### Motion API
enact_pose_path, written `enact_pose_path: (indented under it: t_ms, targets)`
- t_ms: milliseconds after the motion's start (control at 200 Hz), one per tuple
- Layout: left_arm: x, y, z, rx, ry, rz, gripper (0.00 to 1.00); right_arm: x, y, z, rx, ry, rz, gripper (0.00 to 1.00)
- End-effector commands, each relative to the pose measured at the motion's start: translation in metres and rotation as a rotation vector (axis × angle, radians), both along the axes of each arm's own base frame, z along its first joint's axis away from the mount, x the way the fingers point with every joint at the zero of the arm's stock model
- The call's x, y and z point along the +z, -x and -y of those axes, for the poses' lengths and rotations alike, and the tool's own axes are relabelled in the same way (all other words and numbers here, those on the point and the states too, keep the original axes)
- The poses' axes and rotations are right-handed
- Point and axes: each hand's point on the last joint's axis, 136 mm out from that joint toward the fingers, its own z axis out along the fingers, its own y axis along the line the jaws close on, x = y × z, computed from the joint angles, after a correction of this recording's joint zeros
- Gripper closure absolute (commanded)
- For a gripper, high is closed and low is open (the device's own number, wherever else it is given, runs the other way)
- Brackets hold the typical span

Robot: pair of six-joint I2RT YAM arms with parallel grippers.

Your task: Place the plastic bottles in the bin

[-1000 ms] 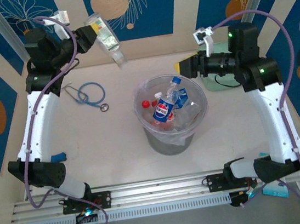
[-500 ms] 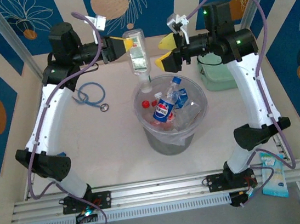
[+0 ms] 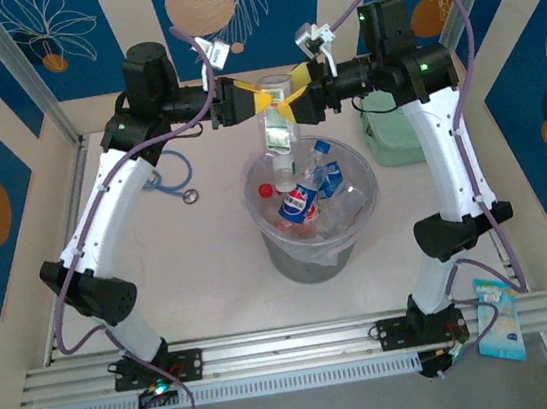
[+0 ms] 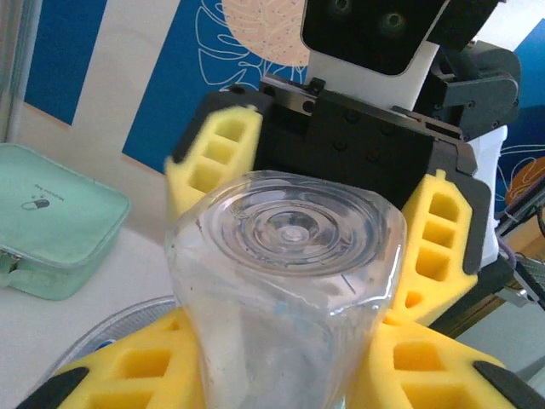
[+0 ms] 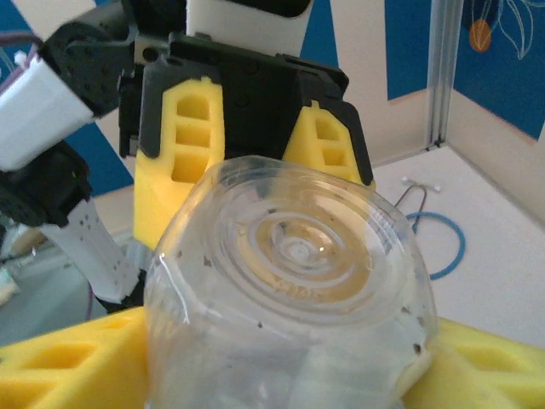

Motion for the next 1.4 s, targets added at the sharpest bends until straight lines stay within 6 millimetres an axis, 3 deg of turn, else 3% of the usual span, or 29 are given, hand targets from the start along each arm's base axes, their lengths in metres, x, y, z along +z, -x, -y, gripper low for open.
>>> enact_pose_path:
  t_ms: [0,90,305,395,495,620,765,926,1051,1241,1316,1396]
  targets:
    - [0.005,0.008,0.000,-0.021,0.007,0.047,0.76,0.000,0.011,0.002,0.009,-0.006,-0.035,0.42]
    - [0.004,0.006,-0.001,0.002,0.000,0.056,0.63,0.000,0.013,0.006,-0.013,-0.007,-0.034,0.47]
    - [0.000,-0.007,-0.014,0.120,-0.021,0.066,0.16,0.009,0.029,0.019,-0.087,-0.025,-0.027,0.58]
    - [-0.005,-0.018,-0.030,0.209,-0.024,0.053,0.07,0.004,0.036,0.024,-0.132,-0.032,-0.056,0.63]
    - [-0.015,-0.031,-0.051,0.316,-0.015,0.019,0.06,-0.008,0.036,0.027,-0.223,-0.043,-0.119,0.65]
    - [-0.050,-0.043,-0.070,0.467,-0.088,-0.034,0.10,-0.027,0.023,0.030,-0.433,-0.057,-0.184,0.70]
    - [-0.082,-0.042,-0.080,0.540,-0.108,-0.099,0.12,-0.046,0.003,0.035,-0.690,-0.116,-0.263,0.76]
    - [-0.108,-0.035,-0.076,0.554,-0.116,-0.143,0.15,-0.070,-0.011,0.027,-0.795,-0.067,-0.277,0.78]
    - [-0.130,-0.029,-0.068,0.557,-0.158,-0.166,0.16,-0.086,-0.009,0.016,-0.835,-0.009,-0.277,0.78]
    - [-0.156,-0.028,-0.061,0.561,-0.202,-0.196,0.18,-0.127,0.000,0.007,-0.887,0.102,-0.321,0.78]
    - [-0.159,-0.029,-0.061,0.572,-0.214,-0.191,0.20,-0.138,0.001,0.008,-0.903,0.144,-0.327,0.75]
    - [-0.160,-0.030,-0.061,0.572,-0.217,-0.189,0.21,-0.135,0.007,0.009,-0.889,0.164,-0.314,0.67]
